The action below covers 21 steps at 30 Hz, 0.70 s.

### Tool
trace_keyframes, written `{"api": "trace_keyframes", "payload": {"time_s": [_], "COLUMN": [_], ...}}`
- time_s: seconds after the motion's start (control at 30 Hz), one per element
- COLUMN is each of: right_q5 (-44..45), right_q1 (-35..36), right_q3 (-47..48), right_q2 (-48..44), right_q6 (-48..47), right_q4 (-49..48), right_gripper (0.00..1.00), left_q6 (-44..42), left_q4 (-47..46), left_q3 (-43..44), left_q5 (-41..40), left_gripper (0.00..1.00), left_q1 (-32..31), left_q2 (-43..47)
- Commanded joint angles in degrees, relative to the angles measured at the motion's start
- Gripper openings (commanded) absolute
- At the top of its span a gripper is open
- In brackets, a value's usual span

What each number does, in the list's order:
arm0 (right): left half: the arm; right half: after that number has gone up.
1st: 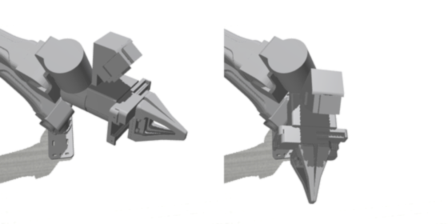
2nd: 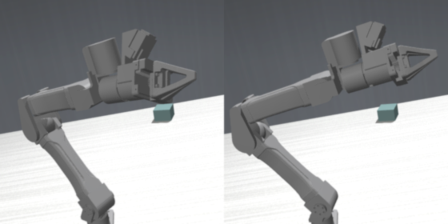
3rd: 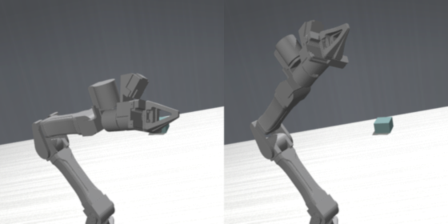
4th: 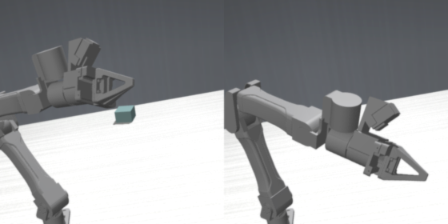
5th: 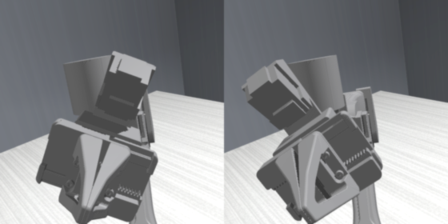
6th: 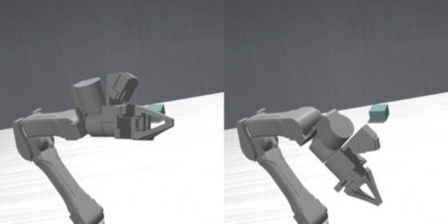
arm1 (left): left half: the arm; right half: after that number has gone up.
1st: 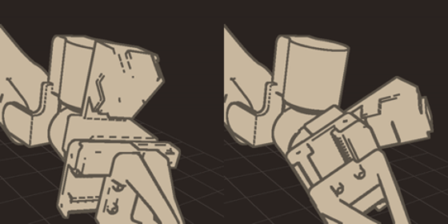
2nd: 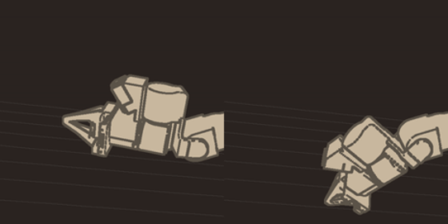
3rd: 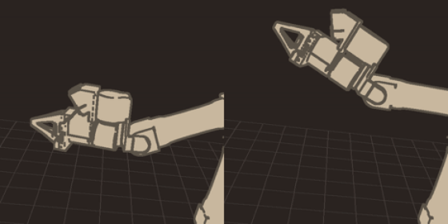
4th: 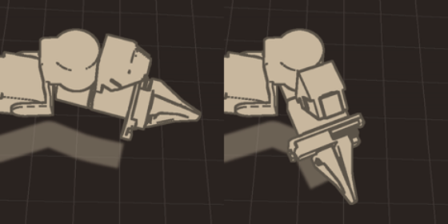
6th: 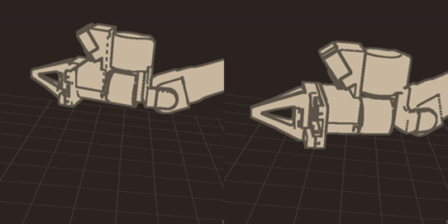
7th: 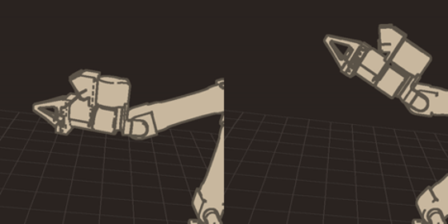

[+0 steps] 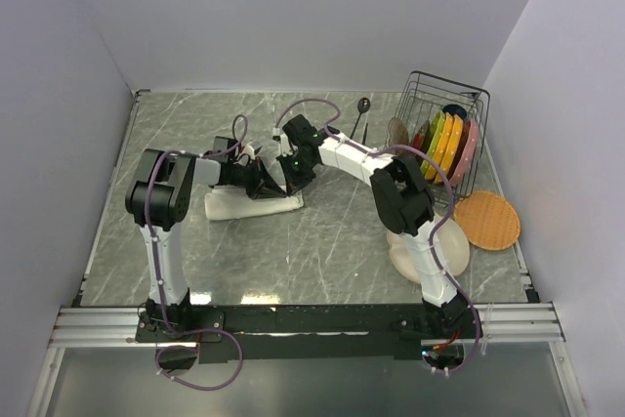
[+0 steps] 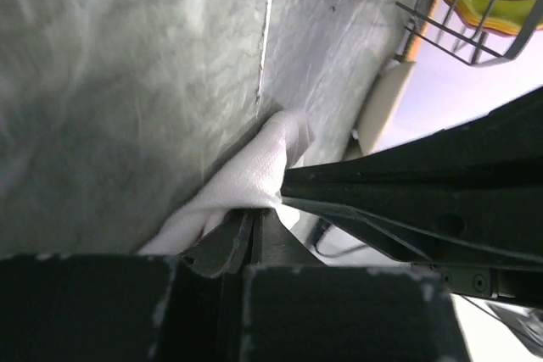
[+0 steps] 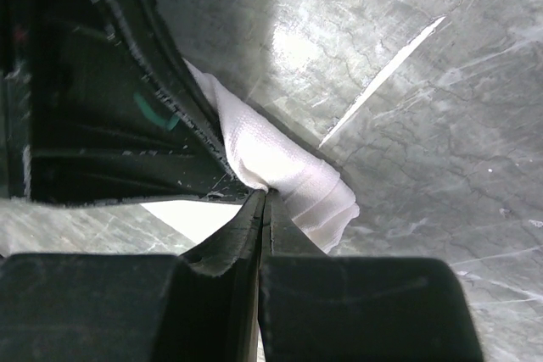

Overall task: Fold the napkin into a case and place the utensils inside
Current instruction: Smooth out the smaller rectangle-folded napkin at the center of the board.

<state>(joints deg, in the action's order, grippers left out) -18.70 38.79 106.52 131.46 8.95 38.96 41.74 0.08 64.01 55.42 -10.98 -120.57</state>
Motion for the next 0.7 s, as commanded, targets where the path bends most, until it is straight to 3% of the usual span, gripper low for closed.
{"api": "trace_keyframes", "payload": {"time_s": [0.0,0.27,0.67], "right_q5": [2.61,2.44,-8.01], "right_q1": [-0.03,-1.17,-3.01], "right_q3": [-0.08,-1.40,-0.78], "right_q2": [3.81,2.75,-3.31], "right_q6": [0.37,0.63,4.14], "right_q4": [2.61,1.56,-0.81], "right_gripper": [0.00,0.00,0.00], "left_q6": [-1.22,3.52,9.76], "left_q4": [-4.46,-9.04,-16.41], "left_q3": [-3.09,-8.98,-11.80], "left_q5": [-7.08,-8.48,-13.49], "left_gripper": [0.03,0.01,0.01], "left_q1": [0.00,-0.88,-2.47], "left_q2": [6.30,13.70,7.55]}}
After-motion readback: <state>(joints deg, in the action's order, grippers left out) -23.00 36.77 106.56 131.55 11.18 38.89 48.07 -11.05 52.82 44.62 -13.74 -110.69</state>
